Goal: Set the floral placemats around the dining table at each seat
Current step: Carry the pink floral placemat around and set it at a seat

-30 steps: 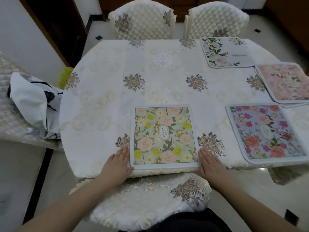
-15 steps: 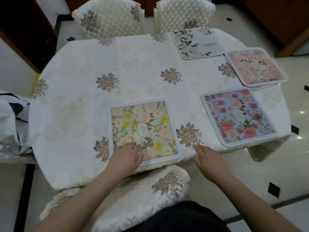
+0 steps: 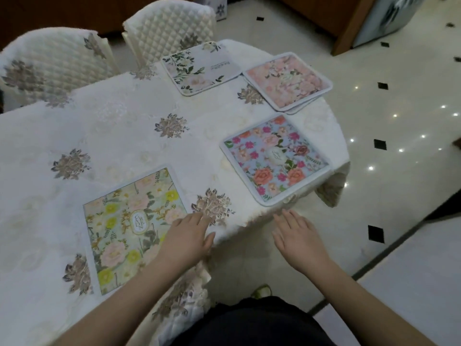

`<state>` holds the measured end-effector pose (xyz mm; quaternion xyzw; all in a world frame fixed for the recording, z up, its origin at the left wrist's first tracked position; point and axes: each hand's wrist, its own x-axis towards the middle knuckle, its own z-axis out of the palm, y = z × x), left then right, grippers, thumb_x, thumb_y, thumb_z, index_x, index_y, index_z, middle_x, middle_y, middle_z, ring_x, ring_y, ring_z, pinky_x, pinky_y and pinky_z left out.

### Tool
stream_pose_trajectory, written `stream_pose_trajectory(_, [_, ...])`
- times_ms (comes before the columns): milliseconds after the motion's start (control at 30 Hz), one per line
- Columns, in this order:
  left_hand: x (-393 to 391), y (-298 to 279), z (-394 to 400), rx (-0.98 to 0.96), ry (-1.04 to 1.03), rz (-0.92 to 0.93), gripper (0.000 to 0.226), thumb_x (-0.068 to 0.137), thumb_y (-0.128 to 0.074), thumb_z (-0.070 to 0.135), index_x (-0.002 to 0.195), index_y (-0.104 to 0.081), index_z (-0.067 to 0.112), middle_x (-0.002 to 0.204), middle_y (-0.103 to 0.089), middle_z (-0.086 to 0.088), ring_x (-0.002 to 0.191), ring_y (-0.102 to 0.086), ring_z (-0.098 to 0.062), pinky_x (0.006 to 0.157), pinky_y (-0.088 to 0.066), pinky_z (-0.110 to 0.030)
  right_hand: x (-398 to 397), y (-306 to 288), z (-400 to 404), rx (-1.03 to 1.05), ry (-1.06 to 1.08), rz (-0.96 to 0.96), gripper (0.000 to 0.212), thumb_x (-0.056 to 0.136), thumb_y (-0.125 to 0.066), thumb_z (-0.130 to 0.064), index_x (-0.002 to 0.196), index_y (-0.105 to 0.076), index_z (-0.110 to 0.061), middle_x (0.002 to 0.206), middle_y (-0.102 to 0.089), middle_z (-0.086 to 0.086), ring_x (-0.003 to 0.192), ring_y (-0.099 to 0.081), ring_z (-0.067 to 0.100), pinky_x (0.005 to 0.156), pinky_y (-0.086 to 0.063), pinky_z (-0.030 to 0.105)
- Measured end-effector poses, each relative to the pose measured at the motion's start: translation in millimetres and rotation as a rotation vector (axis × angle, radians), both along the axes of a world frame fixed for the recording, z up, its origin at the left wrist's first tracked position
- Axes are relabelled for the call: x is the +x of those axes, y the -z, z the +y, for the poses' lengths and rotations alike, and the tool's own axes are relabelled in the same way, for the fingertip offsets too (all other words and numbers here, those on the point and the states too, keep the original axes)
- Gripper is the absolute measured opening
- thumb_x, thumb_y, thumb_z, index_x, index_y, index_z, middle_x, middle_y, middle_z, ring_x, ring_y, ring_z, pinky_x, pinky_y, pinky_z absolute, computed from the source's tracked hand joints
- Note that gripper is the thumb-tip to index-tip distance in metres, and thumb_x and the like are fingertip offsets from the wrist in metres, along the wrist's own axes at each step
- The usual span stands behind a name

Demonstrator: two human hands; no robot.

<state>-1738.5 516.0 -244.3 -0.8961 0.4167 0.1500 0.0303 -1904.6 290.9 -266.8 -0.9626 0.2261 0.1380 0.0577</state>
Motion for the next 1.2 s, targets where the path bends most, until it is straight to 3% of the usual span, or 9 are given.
stream_pose_trajectory(167, [-21,-11,-65,0.025,0.129,-0.079,0.051,0.088,-0.037,0.051,0.107,-0.073,0.018,0.113,-0.072,-0.006,0.102,-0.070,-0.025,0.081,-0.057,-0.042,-29,7,-39,0.034,0.096,0.039,0.057,0.089,-0.033,-0.042,0.124,-0.065,-0.009,0.122,-0.067,0.015,0.111,-0.064,0.032,0.089,-0.054,0.045])
stream_pose_trajectory(267, [-34,-12,-99,0.024,0.226,-0.082,0.057,0.093,-0.032,0.054,0.109,-0.074,0.020,0.122,-0.070,-0.008,0.115,-0.066,-0.027,0.093,-0.053,-0.045,-45,8,-57,0.045,0.142,0.026,0.058,0.090,-0.031,-0.042,0.126,-0.063,-0.010,0.124,-0.066,0.014,0.111,-0.064,0.030,0.090,-0.052,0.045])
stream_pose_trajectory(433, [-54,-17,-145,0.008,0.381,-0.101,0.058,0.096,-0.030,0.058,0.122,-0.068,0.022,0.142,-0.056,-0.009,0.135,-0.049,-0.027,0.115,-0.027,-0.046,-66,-1,-85,0.046,0.260,-0.040,0.056,0.087,-0.034,-0.041,0.121,-0.067,-0.011,0.114,-0.070,0.012,0.101,-0.068,0.029,0.084,-0.055,0.042])
stream_pose_trajectory(667, [-57,-31,-215,0.015,0.543,-0.099,0.060,0.099,-0.027,0.058,0.133,-0.061,0.023,0.145,-0.053,-0.008,0.137,-0.046,-0.028,0.113,-0.023,-0.047,-86,-15,-120,0.018,0.418,-0.121,0.068,0.088,-0.019,-0.046,0.135,-0.056,-0.014,0.134,-0.059,0.012,0.123,-0.056,0.029,0.101,-0.044,0.043])
stream_pose_trajectory(767, [-66,-41,-251,-0.029,0.608,-0.105,0.065,0.097,-0.020,0.058,0.134,-0.060,0.022,0.145,-0.052,-0.009,0.138,-0.045,-0.029,0.114,-0.020,-0.048,-95,-25,-136,0.008,0.462,-0.125,0.081,0.084,-0.002,-0.051,0.147,-0.040,-0.017,0.150,-0.043,0.010,0.138,-0.039,0.026,0.113,-0.029,0.042])
stream_pose_trajectory(900, [-72,-47,-299,-0.054,0.722,-0.071,0.084,0.088,0.008,0.061,0.155,-0.025,0.024,0.165,-0.013,-0.005,0.152,-0.008,-0.025,0.121,-0.003,-0.045,-105,-33,-157,0.003,0.568,-0.142,0.084,0.082,0.004,-0.053,0.152,-0.028,-0.019,0.156,-0.033,0.009,0.143,-0.031,0.025,0.116,-0.021,0.040])
stream_pose_trajectory(1000, [-69,-38,-327,-0.067,0.757,-0.073,0.074,0.094,-0.004,0.059,0.153,-0.031,0.024,0.163,-0.023,-0.004,0.151,-0.015,-0.025,0.121,-0.010,-0.045,-109,-39,-167,-0.012,0.646,-0.132,0.073,0.090,-0.007,-0.050,0.151,-0.030,-0.018,0.155,-0.035,0.011,0.142,-0.032,0.028,0.115,-0.023,0.041])
stream_pose_trajectory(1067, [-67,-37,-345,-0.115,0.764,-0.054,0.071,0.095,-0.010,0.059,0.149,-0.040,0.024,0.159,-0.033,-0.004,0.149,-0.024,-0.026,0.119,-0.017,-0.046,-112,-43,-174,-0.034,0.689,-0.101,0.078,0.087,0.000,-0.051,0.152,-0.027,-0.019,0.157,-0.031,0.010,0.144,-0.029,0.026,0.116,-0.021,0.039])
stream_pose_trajectory(1200, [-64,-44,-382,-0.139,0.848,-0.010,0.081,0.087,0.001,0.060,0.149,-0.037,0.024,0.160,-0.029,-0.004,0.150,-0.020,-0.026,0.120,-0.013,-0.044,-119,-50,-192,-0.076,0.777,-0.083,0.083,0.082,0.004,-0.053,0.152,-0.028,-0.020,0.157,-0.032,0.008,0.144,-0.029,0.025,0.116,-0.022,0.041])
